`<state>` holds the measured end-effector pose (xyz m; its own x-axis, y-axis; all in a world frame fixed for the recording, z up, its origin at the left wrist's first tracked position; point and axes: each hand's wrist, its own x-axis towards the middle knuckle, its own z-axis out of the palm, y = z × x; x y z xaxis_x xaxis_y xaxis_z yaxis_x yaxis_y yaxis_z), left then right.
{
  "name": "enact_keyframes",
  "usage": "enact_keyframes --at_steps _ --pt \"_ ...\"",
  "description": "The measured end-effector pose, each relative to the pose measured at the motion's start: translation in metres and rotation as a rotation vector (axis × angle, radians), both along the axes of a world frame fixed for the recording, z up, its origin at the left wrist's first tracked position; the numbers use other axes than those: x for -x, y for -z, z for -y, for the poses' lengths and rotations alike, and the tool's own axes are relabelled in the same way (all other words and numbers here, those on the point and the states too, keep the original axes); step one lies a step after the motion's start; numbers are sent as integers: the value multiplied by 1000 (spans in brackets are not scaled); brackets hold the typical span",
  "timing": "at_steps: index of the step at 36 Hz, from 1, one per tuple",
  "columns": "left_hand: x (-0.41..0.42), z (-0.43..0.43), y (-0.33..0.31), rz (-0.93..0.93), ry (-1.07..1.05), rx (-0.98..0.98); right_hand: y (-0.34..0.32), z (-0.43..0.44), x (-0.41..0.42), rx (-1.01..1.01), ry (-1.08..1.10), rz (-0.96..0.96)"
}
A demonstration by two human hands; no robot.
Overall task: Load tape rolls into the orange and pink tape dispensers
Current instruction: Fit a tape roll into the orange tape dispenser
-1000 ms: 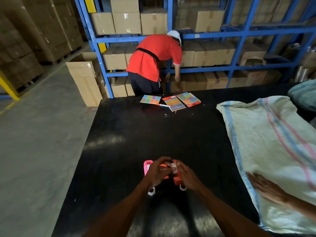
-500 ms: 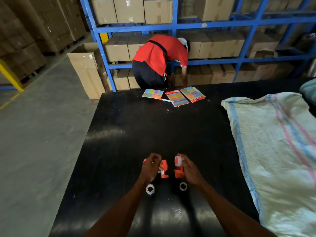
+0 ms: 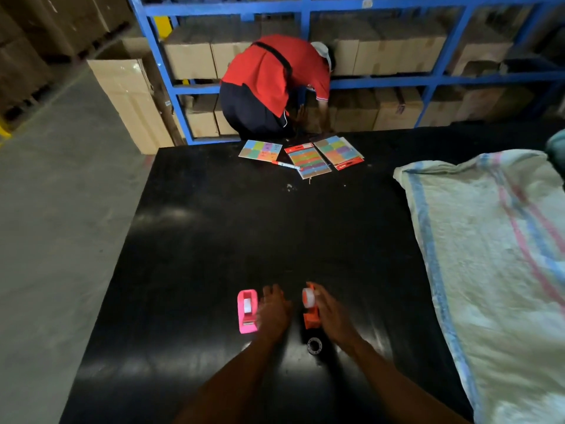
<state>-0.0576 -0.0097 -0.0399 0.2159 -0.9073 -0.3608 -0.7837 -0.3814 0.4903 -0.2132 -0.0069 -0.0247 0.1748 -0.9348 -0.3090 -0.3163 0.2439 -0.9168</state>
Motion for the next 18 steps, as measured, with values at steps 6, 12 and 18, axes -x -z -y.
enact_keyframes --at_steps 6,12,18 --pt "5 9 22 62 -25 -79 15 8 5 -56 19 14" --pt "3 9 24 29 -45 -94 18 16 3 -71 3 -9" --pt "0 9 22 -176 -97 24 16 20 1 -55 14 -10"
